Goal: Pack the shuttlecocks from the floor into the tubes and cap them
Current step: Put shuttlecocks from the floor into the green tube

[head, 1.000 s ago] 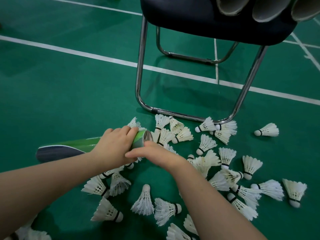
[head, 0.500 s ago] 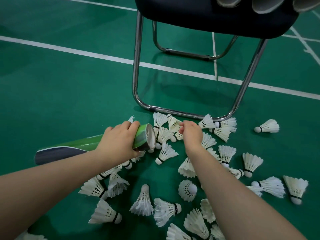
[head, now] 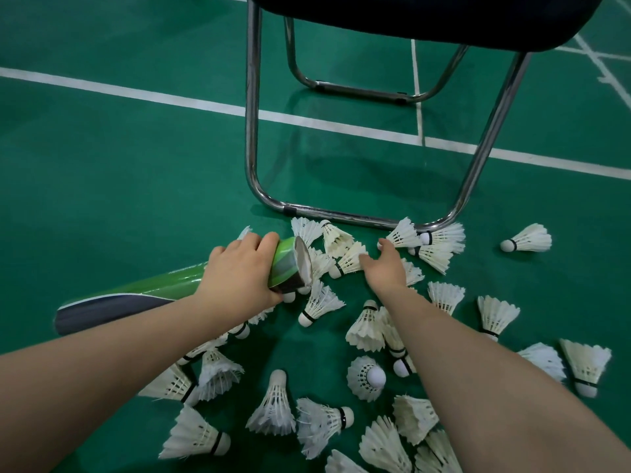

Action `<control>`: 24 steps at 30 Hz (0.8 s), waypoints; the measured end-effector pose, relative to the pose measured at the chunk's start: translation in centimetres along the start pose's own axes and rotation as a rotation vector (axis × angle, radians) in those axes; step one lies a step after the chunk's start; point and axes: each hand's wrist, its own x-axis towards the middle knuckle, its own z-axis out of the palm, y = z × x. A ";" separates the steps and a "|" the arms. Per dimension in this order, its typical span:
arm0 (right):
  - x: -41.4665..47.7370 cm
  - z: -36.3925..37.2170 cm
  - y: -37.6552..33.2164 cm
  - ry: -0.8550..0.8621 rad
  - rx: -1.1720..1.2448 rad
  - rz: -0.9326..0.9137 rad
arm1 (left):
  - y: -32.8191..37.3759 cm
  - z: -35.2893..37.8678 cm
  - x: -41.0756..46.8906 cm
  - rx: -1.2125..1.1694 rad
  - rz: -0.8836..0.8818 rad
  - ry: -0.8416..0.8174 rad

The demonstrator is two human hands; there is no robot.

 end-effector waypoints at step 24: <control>-9.1 -1.2 -1.6 0.073 0.515 -0.537 | 3.2 1.2 0.1 0.002 0.022 -0.015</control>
